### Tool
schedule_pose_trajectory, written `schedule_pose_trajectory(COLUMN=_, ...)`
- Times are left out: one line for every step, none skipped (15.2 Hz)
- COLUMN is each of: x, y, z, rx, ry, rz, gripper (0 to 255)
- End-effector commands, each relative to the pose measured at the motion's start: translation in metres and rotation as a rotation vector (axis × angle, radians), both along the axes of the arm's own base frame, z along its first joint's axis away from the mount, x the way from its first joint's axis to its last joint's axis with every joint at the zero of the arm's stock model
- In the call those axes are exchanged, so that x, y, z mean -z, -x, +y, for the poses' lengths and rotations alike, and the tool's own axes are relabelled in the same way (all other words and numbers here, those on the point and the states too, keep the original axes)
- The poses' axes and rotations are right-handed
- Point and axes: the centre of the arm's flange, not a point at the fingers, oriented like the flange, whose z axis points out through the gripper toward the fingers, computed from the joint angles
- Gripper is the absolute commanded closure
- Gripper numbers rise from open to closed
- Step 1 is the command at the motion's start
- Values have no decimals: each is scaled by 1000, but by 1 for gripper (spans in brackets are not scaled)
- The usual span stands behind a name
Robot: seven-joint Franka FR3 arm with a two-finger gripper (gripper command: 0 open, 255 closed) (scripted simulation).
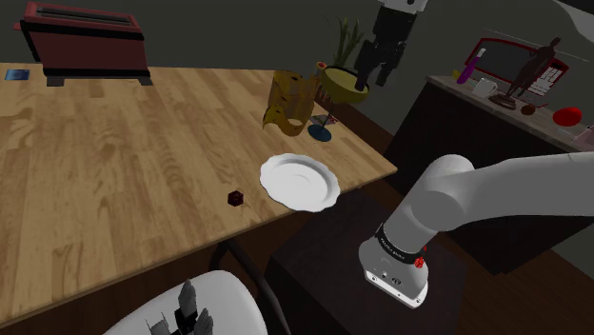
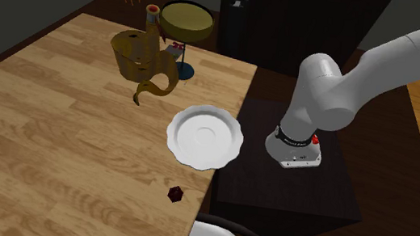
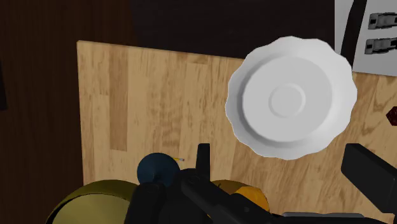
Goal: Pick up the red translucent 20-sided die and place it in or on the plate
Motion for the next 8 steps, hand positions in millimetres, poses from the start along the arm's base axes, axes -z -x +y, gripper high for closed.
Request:
schedule_pose_trajectory(x=0, y=0, z=0, rx=0, ry=0, rz=0, gripper=0)
schedule_pose_trajectory(x=8, y=-1, z=11, rx=-1, ry=3, rz=-7, gripper=0)
schedule_pose_trajectory(x=16, y=-2, z=21, rx=-1, ry=6, rz=-14, gripper=0)
schedule_pose_trajectory(x=25, y=-3, z=32, rx=-2, ry=9, rz=-21, gripper=0)
schedule_pose_trajectory(x=33, y=-5, z=42, rx=-3, ry=13, rz=-28, gripper=0)
schedule_pose_trajectory(x=41, y=-6, z=53, rx=-4, ry=16, rz=-35, gripper=0)
schedule_pose_trajectory(x=49, y=-7, z=63, rx=-4, ry=19, rz=-42, gripper=0)
schedule_pose_trajectory(x=58, y=-9, z=74, rx=-5, ry=22, rz=-50, gripper=0)
